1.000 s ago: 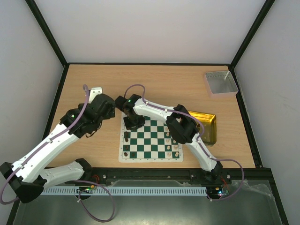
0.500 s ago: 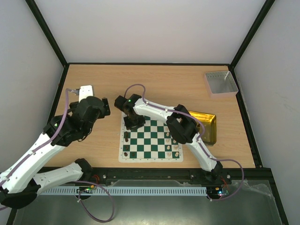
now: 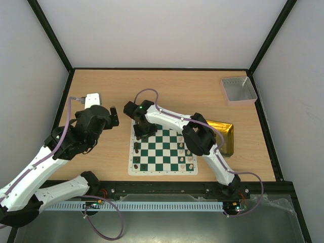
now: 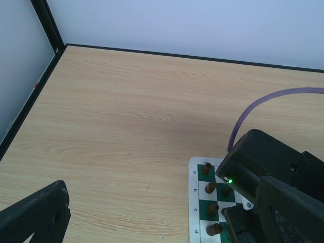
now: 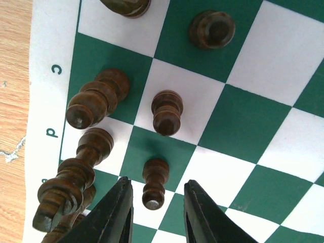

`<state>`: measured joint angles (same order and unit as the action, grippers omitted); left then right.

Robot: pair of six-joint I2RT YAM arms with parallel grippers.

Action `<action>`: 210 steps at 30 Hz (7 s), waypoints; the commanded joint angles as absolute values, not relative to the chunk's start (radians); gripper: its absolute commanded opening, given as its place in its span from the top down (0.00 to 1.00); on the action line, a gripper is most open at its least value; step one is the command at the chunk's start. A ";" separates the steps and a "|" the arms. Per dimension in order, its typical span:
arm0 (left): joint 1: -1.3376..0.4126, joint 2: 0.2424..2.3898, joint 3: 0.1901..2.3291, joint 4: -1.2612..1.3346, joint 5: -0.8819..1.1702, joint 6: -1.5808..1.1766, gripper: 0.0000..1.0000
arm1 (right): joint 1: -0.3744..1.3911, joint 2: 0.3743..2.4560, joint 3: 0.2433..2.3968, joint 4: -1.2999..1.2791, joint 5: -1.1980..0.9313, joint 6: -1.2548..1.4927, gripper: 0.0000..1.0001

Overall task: Set up the chess pieces on the board
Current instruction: Place the chess piece on the chessboard, then pick up the chess piece from the storage box, then place the chess piece on the chessboard.

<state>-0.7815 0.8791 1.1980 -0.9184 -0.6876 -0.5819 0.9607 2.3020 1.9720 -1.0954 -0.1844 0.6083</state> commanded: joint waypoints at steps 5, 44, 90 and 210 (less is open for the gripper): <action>-0.785 0.872 1.186 -0.886 -0.651 -0.534 0.01 | 0.942 2.153 1.949 -1.149 -0.130 0.606 0.73; -0.884 1.125 1.247 -0.866 -0.445 -0.410 0.01 | 0.267 1.533 0.996 -0.841 -0.084 0.706 0.73; -0.875 1.140 1.250 -0.895 -0.530 -0.465 0.01 | 0.242 1.484 0.953 -0.818 -0.056 0.679 0.93; -0.501 1.028 0.925 -0.802 -0.310 -0.613 0.01 | 0.949 1.882 1.637 -0.946 -0.174 0.528 0.67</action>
